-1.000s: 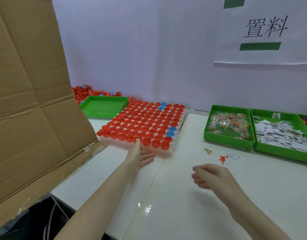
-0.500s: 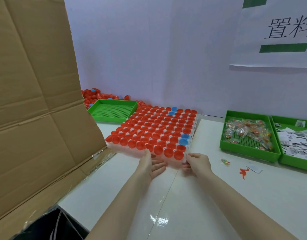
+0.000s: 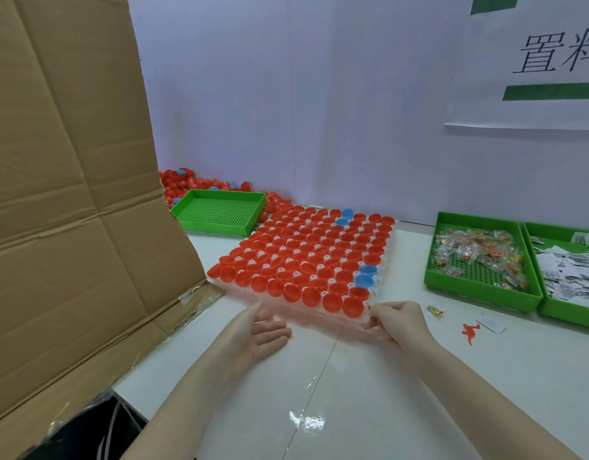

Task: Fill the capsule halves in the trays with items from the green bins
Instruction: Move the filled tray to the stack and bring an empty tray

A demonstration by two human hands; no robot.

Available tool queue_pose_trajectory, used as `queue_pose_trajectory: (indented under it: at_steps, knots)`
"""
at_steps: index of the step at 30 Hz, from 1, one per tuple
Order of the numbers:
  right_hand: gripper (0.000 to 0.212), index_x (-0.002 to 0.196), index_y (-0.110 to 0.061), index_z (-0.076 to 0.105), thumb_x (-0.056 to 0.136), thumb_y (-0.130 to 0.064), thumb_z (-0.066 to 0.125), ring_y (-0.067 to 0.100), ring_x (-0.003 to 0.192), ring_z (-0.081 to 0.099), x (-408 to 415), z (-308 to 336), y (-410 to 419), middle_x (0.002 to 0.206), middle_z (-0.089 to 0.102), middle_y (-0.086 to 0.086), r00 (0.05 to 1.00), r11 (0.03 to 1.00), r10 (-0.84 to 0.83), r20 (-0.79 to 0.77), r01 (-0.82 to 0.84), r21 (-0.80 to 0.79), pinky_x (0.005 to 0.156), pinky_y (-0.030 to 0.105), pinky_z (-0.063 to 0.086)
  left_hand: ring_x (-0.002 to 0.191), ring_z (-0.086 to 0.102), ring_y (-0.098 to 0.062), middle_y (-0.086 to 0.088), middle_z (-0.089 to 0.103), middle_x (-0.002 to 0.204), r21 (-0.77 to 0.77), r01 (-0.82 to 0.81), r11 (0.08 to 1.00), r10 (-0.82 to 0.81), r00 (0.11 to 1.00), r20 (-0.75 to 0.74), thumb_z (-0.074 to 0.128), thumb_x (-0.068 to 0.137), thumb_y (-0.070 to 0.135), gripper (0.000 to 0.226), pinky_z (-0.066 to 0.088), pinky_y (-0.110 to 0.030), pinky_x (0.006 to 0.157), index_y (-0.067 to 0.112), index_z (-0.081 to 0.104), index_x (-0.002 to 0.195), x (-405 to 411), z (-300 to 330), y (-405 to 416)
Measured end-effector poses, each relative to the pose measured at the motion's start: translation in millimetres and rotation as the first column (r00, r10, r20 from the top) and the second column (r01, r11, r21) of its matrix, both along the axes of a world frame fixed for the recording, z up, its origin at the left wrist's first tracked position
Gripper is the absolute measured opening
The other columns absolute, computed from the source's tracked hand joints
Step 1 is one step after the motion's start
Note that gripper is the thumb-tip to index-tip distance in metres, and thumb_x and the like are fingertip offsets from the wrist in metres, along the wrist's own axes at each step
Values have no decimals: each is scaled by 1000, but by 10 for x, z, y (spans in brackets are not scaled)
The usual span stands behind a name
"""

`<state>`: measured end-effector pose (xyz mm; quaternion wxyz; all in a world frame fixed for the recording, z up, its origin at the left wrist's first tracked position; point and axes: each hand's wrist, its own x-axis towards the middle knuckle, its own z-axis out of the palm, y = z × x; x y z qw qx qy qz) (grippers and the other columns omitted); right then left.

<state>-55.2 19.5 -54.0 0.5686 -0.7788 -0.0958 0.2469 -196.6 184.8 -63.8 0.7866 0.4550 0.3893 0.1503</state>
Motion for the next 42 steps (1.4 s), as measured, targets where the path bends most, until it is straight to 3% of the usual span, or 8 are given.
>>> queue_pose_trajectory:
  at_steps: [3, 7, 14, 20, 27, 33, 38, 42]
  knots:
    - [32, 50, -7, 60, 82, -2, 56, 4, 27, 28, 17, 16, -112, 55, 56, 7, 1000, 1000, -7, 10, 8, -15, 37, 15, 24, 84, 62, -32, -24, 60, 98, 9, -102, 995, 102, 995, 22, 44, 98, 21, 42, 49, -38, 71, -7, 39, 129, -203, -23, 151]
    - [39, 46, -6, 59, 85, -6, 56, 5, 22, 26, 70, 51, -271, 31, 45, -6, 999, 1000, 1, 33, 0, -27, 30, 12, 21, 98, 56, -36, -29, 51, 124, 59, -274, 960, 272, 961, 45, 43, 97, 14, 34, 43, -42, 84, -4, 39, 125, -410, -4, 357]
    - [49, 33, -9, 55, 81, 0, 54, 6, 26, 20, 29, 38, -475, 44, 47, 9, 998, 999, 35, 48, -35, -12, 30, 13, 19, 124, 47, -34, -23, 41, 138, 88, -344, 935, 337, 937, 88, 42, 99, 29, 53, 42, -42, 92, -1, 29, 141, -517, 117, 567]
    - [47, 38, -9, 59, 84, -2, 53, 5, 29, 21, -83, 47, -583, 56, 58, 13, 995, 996, 93, 43, -92, -12, 36, 15, 21, 113, 53, -30, -20, 49, 130, 78, -310, 947, 303, 949, 88, 43, 98, 30, 52, 43, -42, 89, -4, 34, 137, -548, 159, 546]
    - [41, 43, -6, 57, 83, -1, 53, 5, 29, 19, -191, 107, -755, 53, 60, 8, 991, 989, 136, 16, -135, -59, 34, 14, 18, 80, 55, -22, -15, 56, 89, 127, -289, 949, 285, 957, 46, 45, 97, 30, 50, 42, -34, 87, -8, 41, 129, -699, 154, 487]
    - [35, 51, -3, 62, 85, -4, 54, 5, 30, 18, -270, 142, -884, 60, 64, 11, 986, 981, 166, 31, -162, -111, 35, 12, 20, 65, 49, -24, -10, 46, 75, 260, -217, 941, 251, 962, -104, 48, 94, 37, 43, 52, -23, 41, -2, 51, 110, -904, 156, 330]
    - [34, 52, -5, 63, 85, -8, 54, 5, 27, 25, -305, 140, -852, 64, 66, 10, 984, 976, 150, 92, -132, -174, 42, 15, 24, 69, 52, -25, -15, 47, 85, 402, -110, 909, 215, 950, -227, 44, 94, 43, 45, 52, -33, 52, 4, 45, 116, -767, 279, 320]
    - [36, 50, -8, 61, 85, -7, 53, 5, 26, 26, -339, 105, -855, 59, 64, 6, 993, 986, 108, 53, -100, -133, 40, 14, 23, 67, 50, -24, -15, 50, 82, 307, -38, 951, 128, 953, -276, 42, 94, 46, 49, 52, -24, 47, -2, 52, 93, -682, 297, 373]
